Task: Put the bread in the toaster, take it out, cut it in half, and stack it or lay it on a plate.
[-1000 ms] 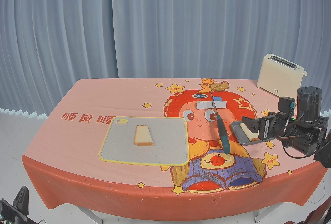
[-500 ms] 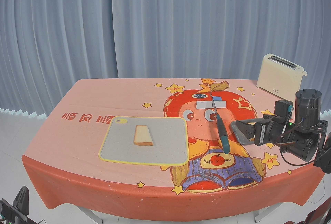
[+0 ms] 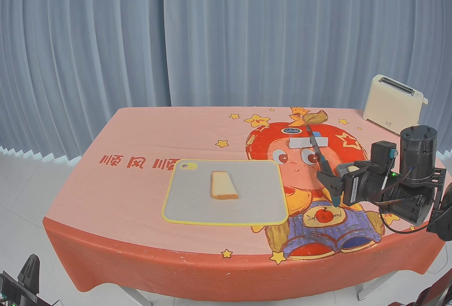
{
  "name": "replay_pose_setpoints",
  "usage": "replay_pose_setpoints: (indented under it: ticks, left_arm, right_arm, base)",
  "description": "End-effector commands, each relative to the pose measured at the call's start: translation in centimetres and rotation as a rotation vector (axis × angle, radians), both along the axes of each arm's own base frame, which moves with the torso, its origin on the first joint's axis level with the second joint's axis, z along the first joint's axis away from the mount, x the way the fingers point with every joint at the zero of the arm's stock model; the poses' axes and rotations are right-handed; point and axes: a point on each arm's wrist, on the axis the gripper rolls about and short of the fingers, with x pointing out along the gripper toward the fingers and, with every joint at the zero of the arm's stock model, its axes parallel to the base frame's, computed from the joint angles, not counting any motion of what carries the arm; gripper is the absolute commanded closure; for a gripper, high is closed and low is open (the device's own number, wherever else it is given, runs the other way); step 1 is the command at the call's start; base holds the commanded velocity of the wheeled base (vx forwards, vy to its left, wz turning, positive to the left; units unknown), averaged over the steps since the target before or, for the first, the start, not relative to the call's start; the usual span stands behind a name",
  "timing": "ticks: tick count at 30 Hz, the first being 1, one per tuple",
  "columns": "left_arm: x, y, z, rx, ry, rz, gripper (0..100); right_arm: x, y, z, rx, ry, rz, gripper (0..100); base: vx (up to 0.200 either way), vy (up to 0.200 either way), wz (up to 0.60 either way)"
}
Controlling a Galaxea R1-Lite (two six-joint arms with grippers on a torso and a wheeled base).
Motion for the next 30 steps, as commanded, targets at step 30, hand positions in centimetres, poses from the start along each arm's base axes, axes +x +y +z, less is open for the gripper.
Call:
replay_pose_setpoints:
  ticks: [30]
  left_arm:
    - [0.1, 0.0, -0.5, 0.003, 0.019, 0.001, 100]
  right_arm:
    - [-1.0, 1.8, -0.6, 0.016, 0.032, 0.062, 0]
  base:
    - [0.000, 0.153, 0.00]
